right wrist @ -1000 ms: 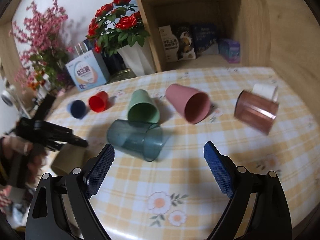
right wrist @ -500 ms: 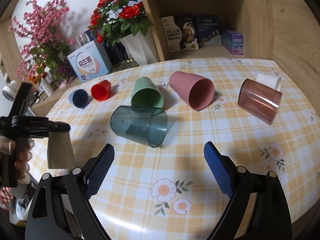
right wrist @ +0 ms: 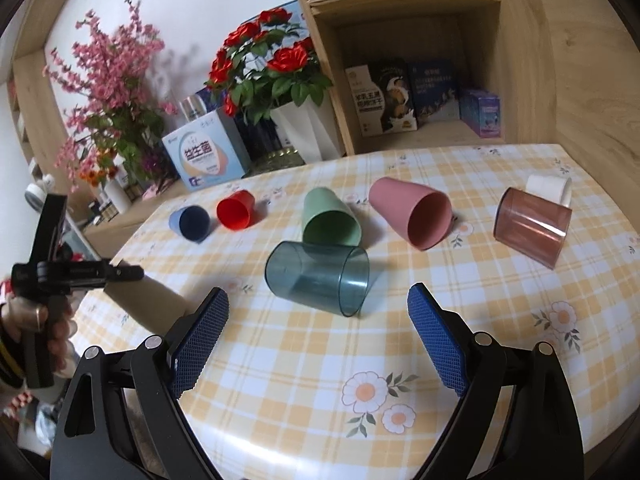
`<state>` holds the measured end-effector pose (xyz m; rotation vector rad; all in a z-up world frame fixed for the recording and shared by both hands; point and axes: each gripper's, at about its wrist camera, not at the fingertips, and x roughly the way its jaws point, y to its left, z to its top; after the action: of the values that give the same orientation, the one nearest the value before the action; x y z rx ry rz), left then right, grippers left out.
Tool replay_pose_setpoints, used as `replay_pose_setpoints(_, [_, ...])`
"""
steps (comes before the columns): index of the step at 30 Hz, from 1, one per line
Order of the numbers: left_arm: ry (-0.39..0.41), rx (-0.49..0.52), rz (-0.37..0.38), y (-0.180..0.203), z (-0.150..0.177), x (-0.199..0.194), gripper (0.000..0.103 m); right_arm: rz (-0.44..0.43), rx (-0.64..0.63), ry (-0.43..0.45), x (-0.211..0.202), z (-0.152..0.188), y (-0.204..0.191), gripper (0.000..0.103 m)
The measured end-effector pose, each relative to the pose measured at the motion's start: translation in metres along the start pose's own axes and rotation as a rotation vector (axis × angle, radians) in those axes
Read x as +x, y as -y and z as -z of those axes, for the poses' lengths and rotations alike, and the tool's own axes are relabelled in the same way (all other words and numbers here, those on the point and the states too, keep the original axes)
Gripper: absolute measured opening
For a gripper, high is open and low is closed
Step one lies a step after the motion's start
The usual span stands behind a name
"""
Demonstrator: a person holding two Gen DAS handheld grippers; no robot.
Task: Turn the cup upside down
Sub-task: 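Carry the beige cup with the left tool and lower it upside down, then open the left tool and release the beige cup on the table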
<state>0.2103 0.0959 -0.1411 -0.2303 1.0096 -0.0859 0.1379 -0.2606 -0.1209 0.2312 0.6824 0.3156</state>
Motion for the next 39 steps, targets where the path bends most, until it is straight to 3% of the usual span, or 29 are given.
replay_pose_setpoints(5, [0.028,0.017,-0.035,0.000,-0.003,0.000,0.053,0.064,-0.019,-0.015,0.002,0.001,-0.003,0.088])
replay_pose_setpoints(14, [0.055,0.062,-0.100,0.010,-0.009,0.011,0.053,0.091,-0.018,-0.018,0.000,0.001,0.003,0.088])
replay_pose_setpoints(21, [0.074,0.086,-0.132,0.022,-0.008,0.018,0.053,0.161,-0.038,-0.028,0.000,0.001,0.004,0.088])
replay_pose_setpoints(32, [0.080,0.067,-0.133,0.029,-0.006,0.023,0.055,0.136,-0.012,-0.010,-0.013,-0.004,0.007,0.088])
replay_pose_setpoints(39, [0.107,0.089,-0.139,0.036,-0.009,0.007,0.073,0.138,-0.005,0.007,-0.029,-0.010,0.005,0.088])
